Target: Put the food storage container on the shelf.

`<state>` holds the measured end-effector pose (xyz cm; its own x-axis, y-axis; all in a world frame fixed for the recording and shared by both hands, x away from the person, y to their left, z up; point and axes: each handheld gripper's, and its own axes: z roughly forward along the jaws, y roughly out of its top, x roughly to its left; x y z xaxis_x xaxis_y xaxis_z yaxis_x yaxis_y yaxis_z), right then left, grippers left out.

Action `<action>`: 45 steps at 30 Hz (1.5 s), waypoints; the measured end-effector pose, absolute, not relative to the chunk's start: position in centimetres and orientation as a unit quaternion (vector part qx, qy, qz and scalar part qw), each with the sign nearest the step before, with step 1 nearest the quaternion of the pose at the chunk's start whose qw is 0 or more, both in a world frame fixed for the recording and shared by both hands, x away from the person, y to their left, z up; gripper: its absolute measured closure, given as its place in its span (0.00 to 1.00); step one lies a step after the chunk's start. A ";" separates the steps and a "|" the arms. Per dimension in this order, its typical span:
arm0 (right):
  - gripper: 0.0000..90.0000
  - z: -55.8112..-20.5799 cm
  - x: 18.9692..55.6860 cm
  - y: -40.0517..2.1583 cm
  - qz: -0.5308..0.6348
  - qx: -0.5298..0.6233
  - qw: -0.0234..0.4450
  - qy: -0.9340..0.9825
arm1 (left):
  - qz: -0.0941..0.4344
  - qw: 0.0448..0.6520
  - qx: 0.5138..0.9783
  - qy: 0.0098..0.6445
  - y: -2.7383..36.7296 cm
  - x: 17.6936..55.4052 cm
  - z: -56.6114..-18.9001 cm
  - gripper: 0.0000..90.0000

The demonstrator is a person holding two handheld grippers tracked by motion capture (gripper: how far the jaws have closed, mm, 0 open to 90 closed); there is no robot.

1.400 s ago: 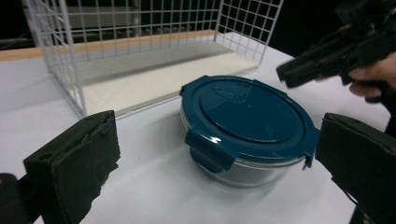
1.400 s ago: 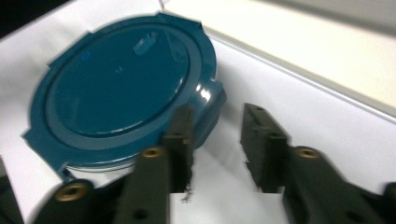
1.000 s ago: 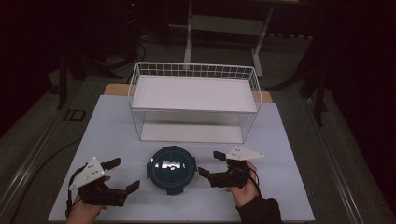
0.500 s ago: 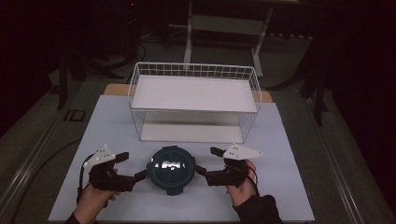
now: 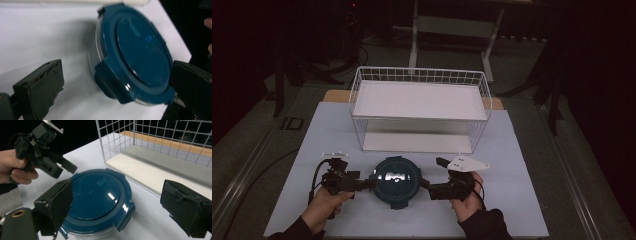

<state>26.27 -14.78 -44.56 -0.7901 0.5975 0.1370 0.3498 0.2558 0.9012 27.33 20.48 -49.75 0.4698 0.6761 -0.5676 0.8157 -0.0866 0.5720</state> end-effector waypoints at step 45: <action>0.59 -50.5 29.2 -15.8 0.470 0.420 -0.156 0.760 | -0.176 0.462 0.703 0.512 20.6 25.9 -50.6 0.62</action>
<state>29.15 -15.78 -50.51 -0.5977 0.4925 0.6326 0.7861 0.2052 0.5830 25.86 20.62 -50.61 0.4145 0.5575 -0.7193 0.8816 -0.0500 0.4693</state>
